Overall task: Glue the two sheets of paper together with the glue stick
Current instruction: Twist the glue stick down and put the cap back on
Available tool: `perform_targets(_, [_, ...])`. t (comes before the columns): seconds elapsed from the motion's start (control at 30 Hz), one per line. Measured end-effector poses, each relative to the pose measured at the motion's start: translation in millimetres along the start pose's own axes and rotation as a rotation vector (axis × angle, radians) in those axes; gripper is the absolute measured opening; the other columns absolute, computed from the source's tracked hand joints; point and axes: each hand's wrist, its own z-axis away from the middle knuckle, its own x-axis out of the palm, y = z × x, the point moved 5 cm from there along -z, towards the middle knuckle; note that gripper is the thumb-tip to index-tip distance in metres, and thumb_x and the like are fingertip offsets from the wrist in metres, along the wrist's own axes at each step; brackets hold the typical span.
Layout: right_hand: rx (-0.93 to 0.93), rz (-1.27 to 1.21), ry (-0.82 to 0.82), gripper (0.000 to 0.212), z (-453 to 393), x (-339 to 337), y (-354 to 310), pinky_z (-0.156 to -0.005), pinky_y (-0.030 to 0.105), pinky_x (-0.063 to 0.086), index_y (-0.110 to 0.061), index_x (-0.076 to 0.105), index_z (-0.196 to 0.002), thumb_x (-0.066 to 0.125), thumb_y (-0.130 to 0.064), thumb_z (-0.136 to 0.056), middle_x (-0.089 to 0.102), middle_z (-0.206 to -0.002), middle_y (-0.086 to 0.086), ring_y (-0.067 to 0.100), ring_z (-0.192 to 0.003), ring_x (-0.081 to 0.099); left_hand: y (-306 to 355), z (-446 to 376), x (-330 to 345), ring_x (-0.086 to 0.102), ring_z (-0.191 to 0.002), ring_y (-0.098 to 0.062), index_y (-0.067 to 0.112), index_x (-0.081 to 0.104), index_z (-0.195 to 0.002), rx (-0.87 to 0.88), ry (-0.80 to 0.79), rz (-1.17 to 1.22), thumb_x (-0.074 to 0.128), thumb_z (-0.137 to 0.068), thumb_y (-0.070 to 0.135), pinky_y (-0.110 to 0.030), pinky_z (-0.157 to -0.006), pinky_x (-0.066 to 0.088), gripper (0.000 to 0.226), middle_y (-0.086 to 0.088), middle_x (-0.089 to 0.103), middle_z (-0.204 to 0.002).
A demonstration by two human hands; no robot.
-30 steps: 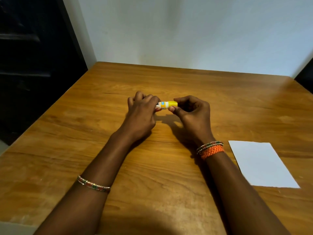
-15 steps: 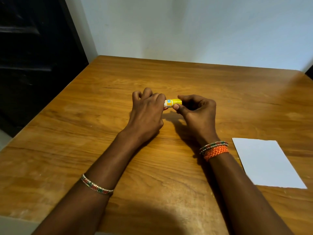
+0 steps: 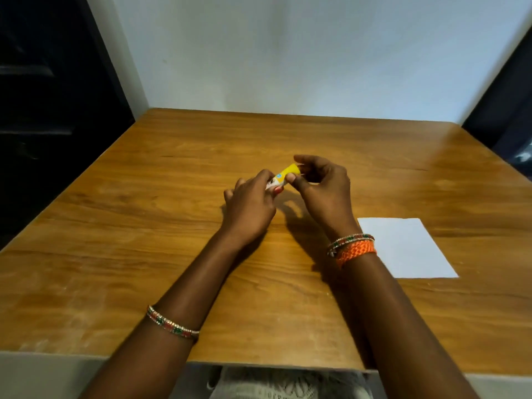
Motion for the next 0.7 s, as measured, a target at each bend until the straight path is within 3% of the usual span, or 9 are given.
perform_targets(0.07, [-0.045,0.198,-0.027,0.037,17,-26,-1,-0.069,0.004,0.044,-0.014,0.063,-0.118,0.069,-0.020,-0.082,0.067,-0.096,-0.001,0.005,-0.085,0.062,3,12,4,0.062,-0.093,-0.029,0.019,0.062,-0.090,-0.157,-0.034,0.438,0.061,-0.083,0.024,-0.045,-0.079,0.050,0.008,-0.006,0.067,-0.090])
perform_targets(0.13, [-0.102,0.428,-0.033,0.030,41,-66,0,-0.076,0.014,0.043,-0.014,0.065,-0.114,0.064,-0.023,-0.086,0.068,-0.105,0.001,0.012,-0.095,0.062,7,25,8,0.063,-0.083,-0.025,0.014,0.064,-0.085,-0.313,-0.084,0.725,0.068,-0.082,0.009,-0.039,-0.071,0.055,0.007,-0.007,0.065,-0.083])
perform_targets(0.17, [-0.119,0.554,-0.032,0.026,54,-87,2,-0.083,0.020,0.042,-0.014,0.066,-0.111,0.063,-0.021,-0.086,0.068,-0.108,0.003,0.017,-0.101,0.062,8,28,9,0.062,-0.080,-0.022,0.013,0.063,-0.084,-0.344,-0.088,0.759,0.068,-0.080,0.004,-0.036,-0.069,0.055,0.011,-0.006,0.064,-0.081])
perform_targets(0.23, [-0.075,0.767,-0.046,0.023,79,-121,8,-0.089,0.033,0.043,-0.014,0.068,-0.107,0.061,-0.018,-0.086,0.068,-0.110,0.007,0.024,-0.105,0.060,9,31,11,0.063,-0.078,-0.019,0.012,0.064,-0.086,-0.356,-0.070,0.777,0.071,-0.077,0.001,-0.037,-0.070,0.056,0.017,-0.005,0.065,-0.082])
perform_targets(0.33, [0.030,0.915,-0.158,0.023,103,-141,15,-0.086,0.036,0.044,-0.017,0.065,-0.109,0.055,-0.022,-0.089,0.065,-0.116,0.005,0.023,-0.106,0.056,14,26,16,0.064,-0.080,-0.020,0.015,0.064,-0.088,-0.334,-0.036,0.763,0.073,-0.075,0.001,-0.038,-0.071,0.057,0.021,-0.005,0.066,-0.085])
perform_targets(0.53, [0.028,0.925,-0.245,0.021,57,-105,24,-0.091,0.040,0.038,-0.018,0.062,-0.102,0.047,-0.028,-0.091,0.064,-0.112,0.002,0.025,-0.108,0.054,20,-11,25,0.064,-0.085,-0.017,0.017,0.064,-0.098,-0.285,0.140,0.619,0.077,-0.073,0.008,-0.035,-0.067,0.059,0.029,-0.003,0.066,-0.097])
perform_targets(0.63, [0.035,0.912,-0.261,0.022,14,-80,35,-0.093,0.042,0.032,-0.017,0.063,-0.095,0.045,-0.028,-0.091,0.065,-0.105,0.003,0.025,-0.107,0.055,20,-38,35,0.061,-0.079,-0.011,0.013,0.065,-0.102,-0.235,0.186,0.521,0.077,-0.074,0.014,-0.018,-0.058,0.053,0.031,-0.002,0.066,-0.096])
perform_targets(0.7, [0.021,0.907,-0.248,0.021,-10,-68,42,-0.094,0.044,0.031,-0.017,0.062,-0.092,0.044,-0.028,-0.090,0.066,-0.102,0.003,0.026,-0.106,0.055,15,-56,41,0.062,-0.079,-0.012,0.013,0.066,-0.100,-0.205,0.217,0.463,0.077,-0.074,0.017,-0.023,-0.066,0.053,0.028,-0.001,0.067,-0.092])
